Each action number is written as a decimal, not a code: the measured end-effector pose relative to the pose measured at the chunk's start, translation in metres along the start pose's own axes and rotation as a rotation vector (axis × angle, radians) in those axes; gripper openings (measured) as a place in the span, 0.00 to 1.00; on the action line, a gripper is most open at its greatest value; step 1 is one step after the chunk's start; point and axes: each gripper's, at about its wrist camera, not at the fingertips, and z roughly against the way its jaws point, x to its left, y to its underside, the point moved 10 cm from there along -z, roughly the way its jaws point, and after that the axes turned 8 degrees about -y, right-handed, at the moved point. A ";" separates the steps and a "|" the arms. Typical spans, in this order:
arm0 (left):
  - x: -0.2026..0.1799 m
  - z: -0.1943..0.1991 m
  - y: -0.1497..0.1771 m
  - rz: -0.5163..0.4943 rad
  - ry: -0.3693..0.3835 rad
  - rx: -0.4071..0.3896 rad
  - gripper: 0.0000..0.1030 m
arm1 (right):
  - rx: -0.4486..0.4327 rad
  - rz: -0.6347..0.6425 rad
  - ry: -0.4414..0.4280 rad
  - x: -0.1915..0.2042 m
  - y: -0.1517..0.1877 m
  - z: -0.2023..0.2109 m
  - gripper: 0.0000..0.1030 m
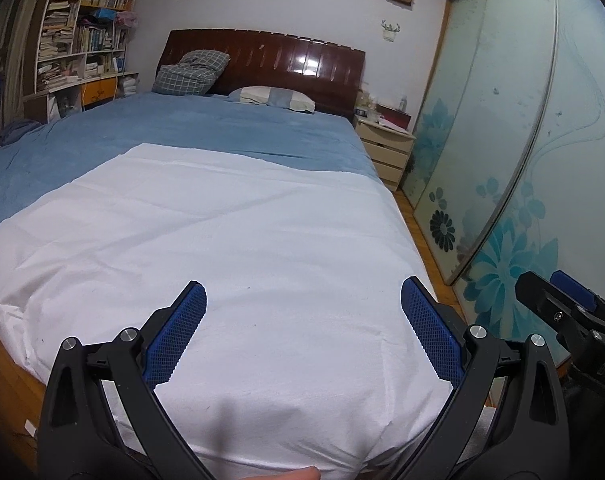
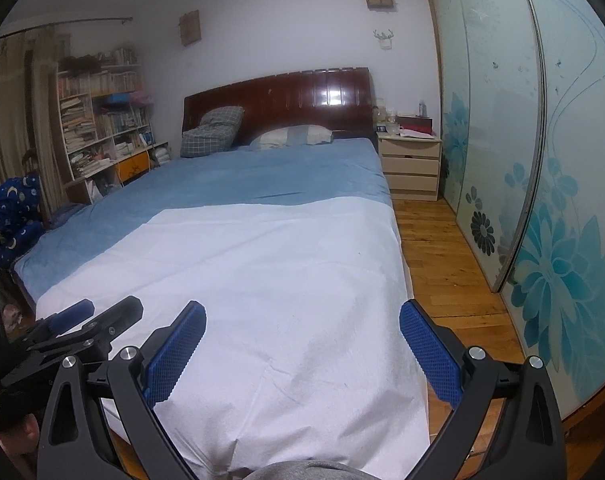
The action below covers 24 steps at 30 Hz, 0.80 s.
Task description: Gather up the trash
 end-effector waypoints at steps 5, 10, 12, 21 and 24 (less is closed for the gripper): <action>0.003 0.002 -0.001 0.011 -0.004 -0.010 0.94 | 0.005 -0.004 0.000 0.001 0.001 -0.001 0.93; 0.006 0.002 0.000 0.015 -0.006 -0.010 0.94 | 0.009 -0.003 0.001 0.001 0.005 -0.002 0.93; 0.007 0.002 -0.001 0.013 -0.007 -0.014 0.94 | 0.010 -0.002 0.000 0.001 0.005 -0.002 0.93; 0.012 0.003 -0.002 0.034 -0.011 -0.014 0.94 | 0.014 0.004 -0.003 -0.003 0.004 -0.003 0.93; 0.014 0.003 -0.002 0.038 -0.015 -0.015 0.94 | 0.016 0.007 -0.004 -0.002 0.005 -0.004 0.93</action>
